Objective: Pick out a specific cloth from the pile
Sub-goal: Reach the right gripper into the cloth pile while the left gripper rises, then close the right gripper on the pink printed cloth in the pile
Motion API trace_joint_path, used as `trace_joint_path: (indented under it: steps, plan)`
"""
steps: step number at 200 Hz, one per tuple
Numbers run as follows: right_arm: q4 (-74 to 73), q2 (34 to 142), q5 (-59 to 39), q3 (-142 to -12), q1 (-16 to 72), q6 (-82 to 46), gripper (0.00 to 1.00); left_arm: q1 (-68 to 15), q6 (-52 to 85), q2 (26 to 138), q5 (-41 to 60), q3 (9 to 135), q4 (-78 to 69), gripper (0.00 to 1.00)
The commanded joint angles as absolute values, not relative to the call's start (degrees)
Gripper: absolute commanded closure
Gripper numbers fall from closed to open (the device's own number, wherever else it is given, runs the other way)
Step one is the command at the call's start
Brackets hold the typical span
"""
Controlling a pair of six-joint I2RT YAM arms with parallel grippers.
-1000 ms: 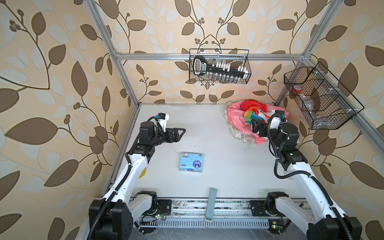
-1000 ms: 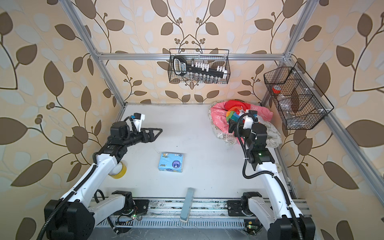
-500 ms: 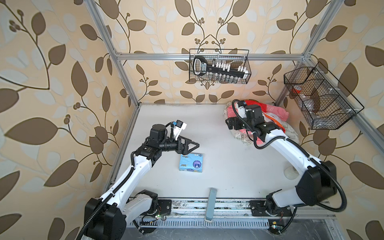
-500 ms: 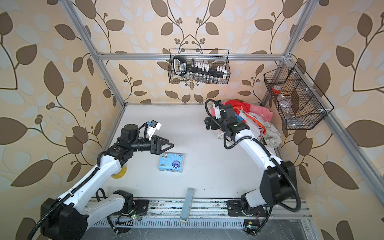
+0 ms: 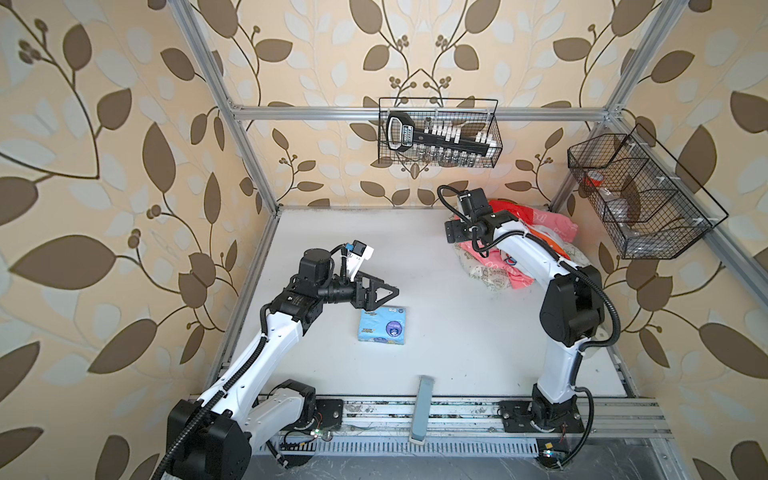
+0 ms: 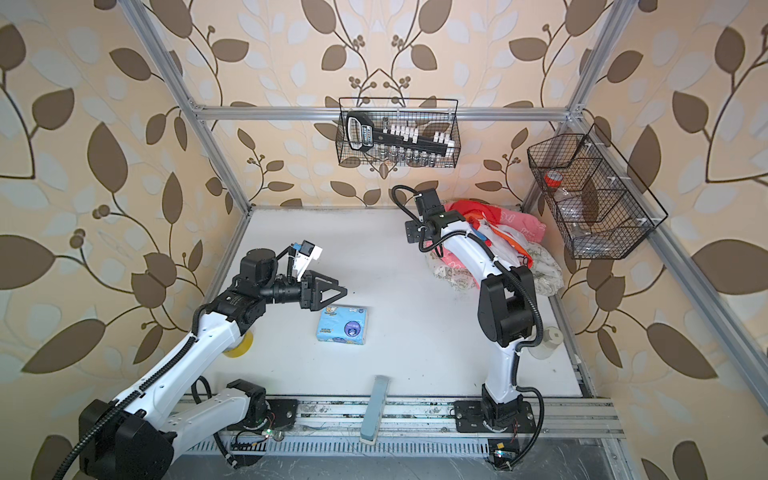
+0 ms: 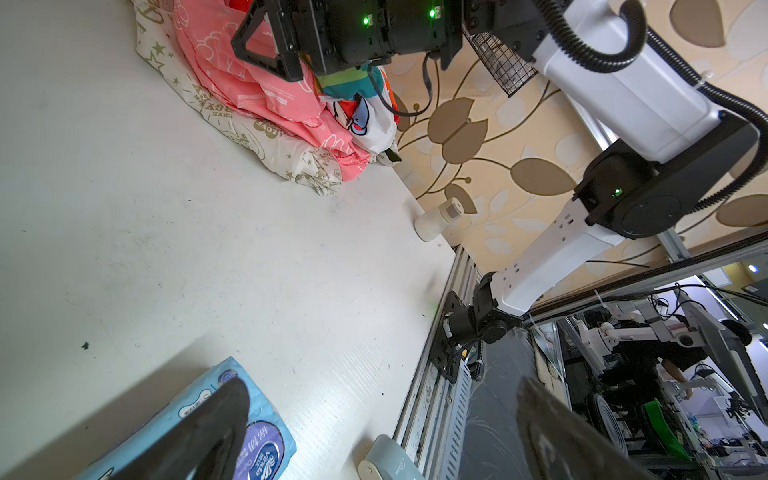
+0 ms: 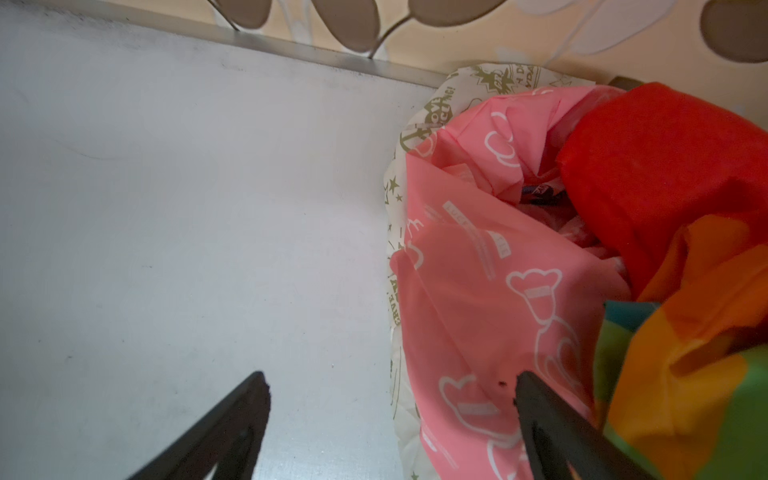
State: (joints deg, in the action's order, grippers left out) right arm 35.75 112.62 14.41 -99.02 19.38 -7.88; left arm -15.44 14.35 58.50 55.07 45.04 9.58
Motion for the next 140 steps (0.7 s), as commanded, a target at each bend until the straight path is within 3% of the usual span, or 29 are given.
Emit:
trace_joint_path:
  steps: [1,79,140]
  plan:
    - [39.3,115.5,18.0,-100.6,19.6,-5.5,0.03,-16.2,13.7,56.7,55.6,46.7,9.6,0.01]
    - [37.5,124.0,21.0,-105.1,15.7,-1.3,0.02,-19.0,10.7,55.7,51.1,48.2,16.4,0.01]
    - [37.2,126.8,18.7,-106.1,15.2,-1.9,0.29,-19.7,10.7,53.3,51.3,47.0,14.8,0.01]
